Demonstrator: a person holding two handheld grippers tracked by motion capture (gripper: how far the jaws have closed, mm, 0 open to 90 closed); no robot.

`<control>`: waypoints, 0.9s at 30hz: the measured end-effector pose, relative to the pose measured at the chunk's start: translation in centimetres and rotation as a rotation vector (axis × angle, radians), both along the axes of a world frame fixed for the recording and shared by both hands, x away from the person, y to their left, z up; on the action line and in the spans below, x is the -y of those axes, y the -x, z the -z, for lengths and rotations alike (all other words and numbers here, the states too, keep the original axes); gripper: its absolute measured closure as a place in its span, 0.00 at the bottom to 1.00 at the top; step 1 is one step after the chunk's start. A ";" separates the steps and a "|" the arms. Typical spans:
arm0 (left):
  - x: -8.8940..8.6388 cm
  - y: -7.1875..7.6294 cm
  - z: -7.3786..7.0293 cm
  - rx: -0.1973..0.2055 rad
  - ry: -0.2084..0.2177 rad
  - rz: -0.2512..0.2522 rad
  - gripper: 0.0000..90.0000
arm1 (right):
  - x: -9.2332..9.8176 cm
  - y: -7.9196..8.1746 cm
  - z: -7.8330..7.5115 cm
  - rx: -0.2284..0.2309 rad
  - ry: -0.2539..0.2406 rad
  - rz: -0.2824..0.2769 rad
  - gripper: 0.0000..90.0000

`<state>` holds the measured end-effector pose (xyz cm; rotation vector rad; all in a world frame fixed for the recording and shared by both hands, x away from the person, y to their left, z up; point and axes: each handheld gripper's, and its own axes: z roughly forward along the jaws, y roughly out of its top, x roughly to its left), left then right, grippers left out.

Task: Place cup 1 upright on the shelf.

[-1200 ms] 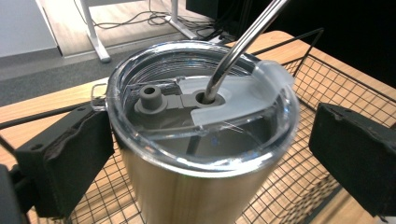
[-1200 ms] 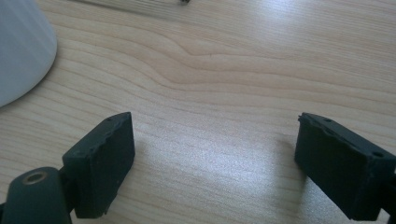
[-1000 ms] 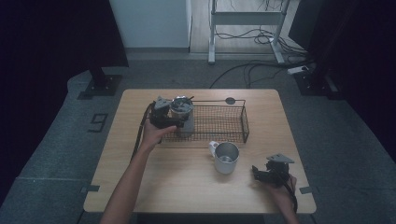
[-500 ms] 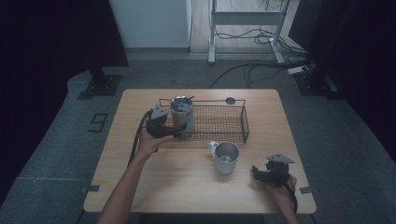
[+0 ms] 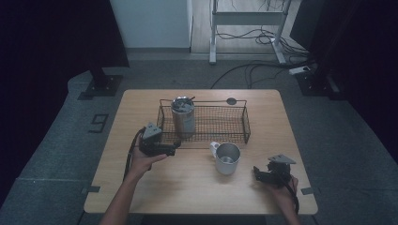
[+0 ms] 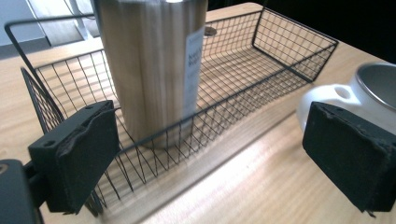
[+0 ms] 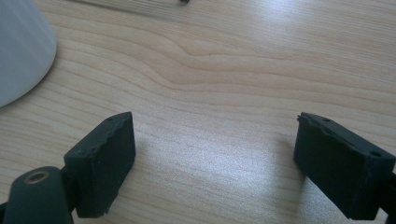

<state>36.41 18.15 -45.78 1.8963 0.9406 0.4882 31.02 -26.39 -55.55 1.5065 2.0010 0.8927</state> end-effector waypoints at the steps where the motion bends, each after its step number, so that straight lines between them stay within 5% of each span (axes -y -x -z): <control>1: 0.0 0.0 0.0 0.000 0.000 0.000 0.04 | 0.0 0.0 0.0 0.000 0.000 0.000 0.14; 11: -1.2 2.2 2.2 -0.043 0.003 -0.012 0.05 | 0.0 0.0 0.0 0.001 0.000 0.000 0.14; 20: -1.9 3.7 5.5 -0.117 -0.051 -0.032 0.07 | 0.0 0.0 0.0 0.001 0.001 0.000 0.14; 24: -1.9 3.8 5.9 -0.127 -0.082 -0.034 0.08 | 0.0 0.0 0.0 0.000 0.002 0.001 0.14; 27: -2.2 3.9 5.8 -0.122 -0.063 -0.038 0.08 | 0.0 0.0 0.0 0.000 0.002 0.001 0.14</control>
